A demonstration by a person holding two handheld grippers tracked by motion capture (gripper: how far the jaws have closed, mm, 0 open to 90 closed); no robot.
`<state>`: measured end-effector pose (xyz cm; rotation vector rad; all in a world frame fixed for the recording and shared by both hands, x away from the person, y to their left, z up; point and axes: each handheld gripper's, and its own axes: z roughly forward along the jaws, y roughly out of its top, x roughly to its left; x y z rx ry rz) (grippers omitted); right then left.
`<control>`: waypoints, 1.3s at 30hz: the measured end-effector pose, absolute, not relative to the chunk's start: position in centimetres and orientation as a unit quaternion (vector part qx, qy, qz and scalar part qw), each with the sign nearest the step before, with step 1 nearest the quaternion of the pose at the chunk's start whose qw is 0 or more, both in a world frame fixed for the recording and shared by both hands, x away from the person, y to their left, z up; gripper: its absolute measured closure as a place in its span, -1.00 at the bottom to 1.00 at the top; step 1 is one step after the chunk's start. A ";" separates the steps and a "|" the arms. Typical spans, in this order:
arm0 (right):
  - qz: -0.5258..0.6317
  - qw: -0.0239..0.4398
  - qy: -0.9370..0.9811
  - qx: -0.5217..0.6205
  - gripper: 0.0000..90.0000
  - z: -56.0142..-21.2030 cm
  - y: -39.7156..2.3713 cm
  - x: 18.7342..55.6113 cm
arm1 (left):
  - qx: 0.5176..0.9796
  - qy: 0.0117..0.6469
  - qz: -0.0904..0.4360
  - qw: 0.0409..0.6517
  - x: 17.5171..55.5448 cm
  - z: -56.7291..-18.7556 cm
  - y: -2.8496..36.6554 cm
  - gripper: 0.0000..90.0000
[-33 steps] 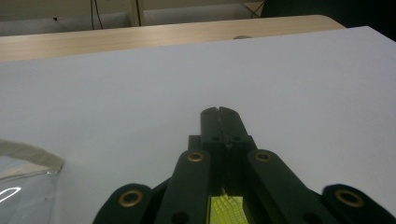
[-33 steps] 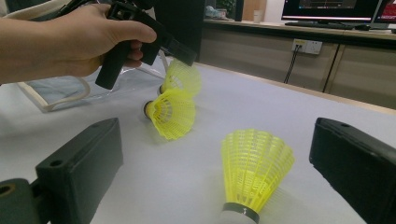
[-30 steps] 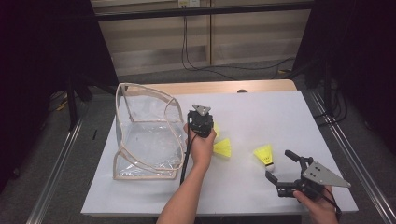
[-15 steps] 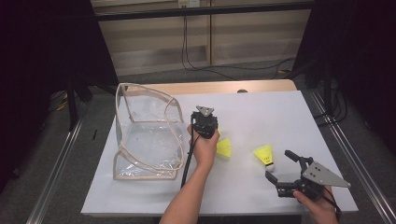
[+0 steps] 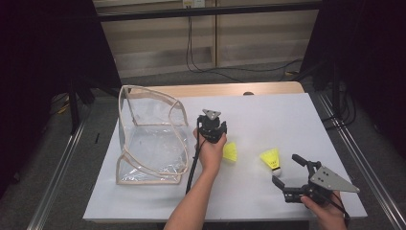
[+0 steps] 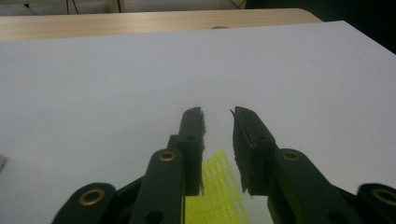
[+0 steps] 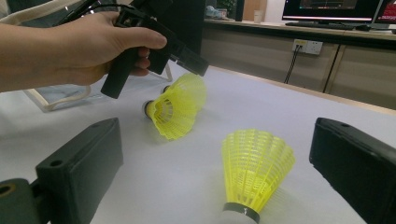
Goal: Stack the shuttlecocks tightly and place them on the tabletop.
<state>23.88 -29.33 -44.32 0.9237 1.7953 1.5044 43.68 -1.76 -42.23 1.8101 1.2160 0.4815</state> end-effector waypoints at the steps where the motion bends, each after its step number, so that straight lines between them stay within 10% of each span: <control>1: 0.569 0.306 0.679 0.350 -0.94 -44.3 -29.3 23.9 | 0.728 0.490 0.195 0.439 43.7 -42.1 -1.6 0.59; 39: 0.570 0.306 0.679 0.346 -0.94 -44.3 -29.1 23.8 | 0.730 0.528 0.235 0.364 44.0 -44.6 1.4 0.87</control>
